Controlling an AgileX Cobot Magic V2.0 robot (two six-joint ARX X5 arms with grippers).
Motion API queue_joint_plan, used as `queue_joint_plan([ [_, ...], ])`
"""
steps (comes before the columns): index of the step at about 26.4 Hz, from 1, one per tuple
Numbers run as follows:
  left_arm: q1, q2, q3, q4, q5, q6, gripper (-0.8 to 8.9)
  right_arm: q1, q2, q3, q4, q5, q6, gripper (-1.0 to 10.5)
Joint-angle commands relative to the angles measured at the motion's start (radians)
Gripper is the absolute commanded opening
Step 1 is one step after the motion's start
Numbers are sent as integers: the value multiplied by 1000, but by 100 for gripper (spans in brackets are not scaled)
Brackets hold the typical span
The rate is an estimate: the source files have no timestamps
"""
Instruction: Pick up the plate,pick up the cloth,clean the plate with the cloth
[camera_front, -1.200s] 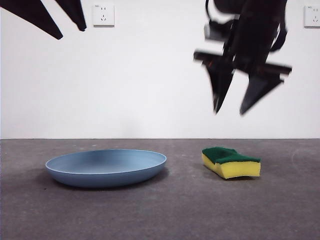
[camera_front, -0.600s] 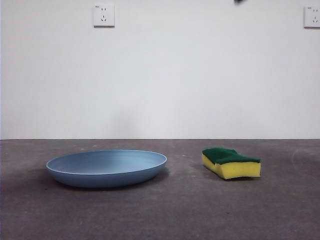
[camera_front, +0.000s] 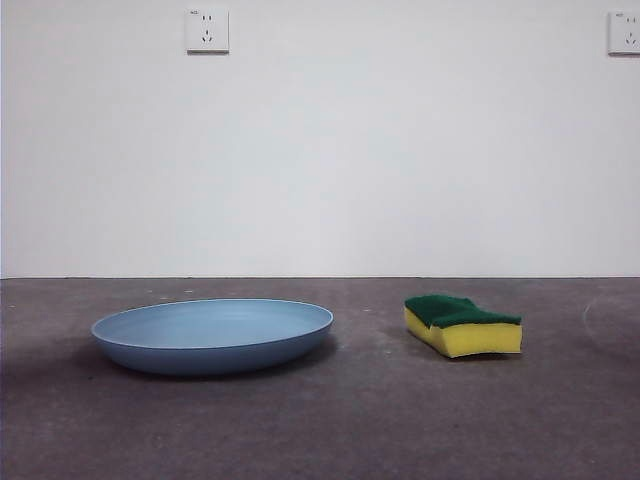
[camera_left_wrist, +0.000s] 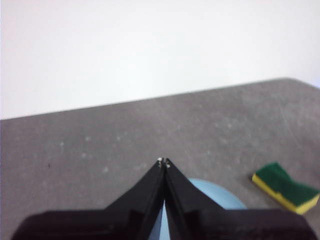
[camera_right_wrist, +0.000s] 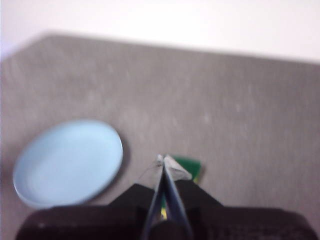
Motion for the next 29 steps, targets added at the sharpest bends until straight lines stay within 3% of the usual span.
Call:
queue_joint_plan([
  [1, -3, 11, -5, -1, -4, -22, -3, 2, 10, -10, 3, 5, 13, 1],
  [16, -3, 62, -5, -50, -1, -22, -4, 2, 1, -10, -2, 1, 13, 1],
  [20, 2, 27, -5, -123, 4, -8, -3, 2, 1, -10, -2, 2, 13, 1],
  [22, 30, -25, -5, -155, 10, 36, -3, 2, 0, -10, -2, 2, 13, 1],
  [29, 225, -206, -43, -158, 130, 42, -3, 2, 0, -10, -3, 2, 13, 1],
])
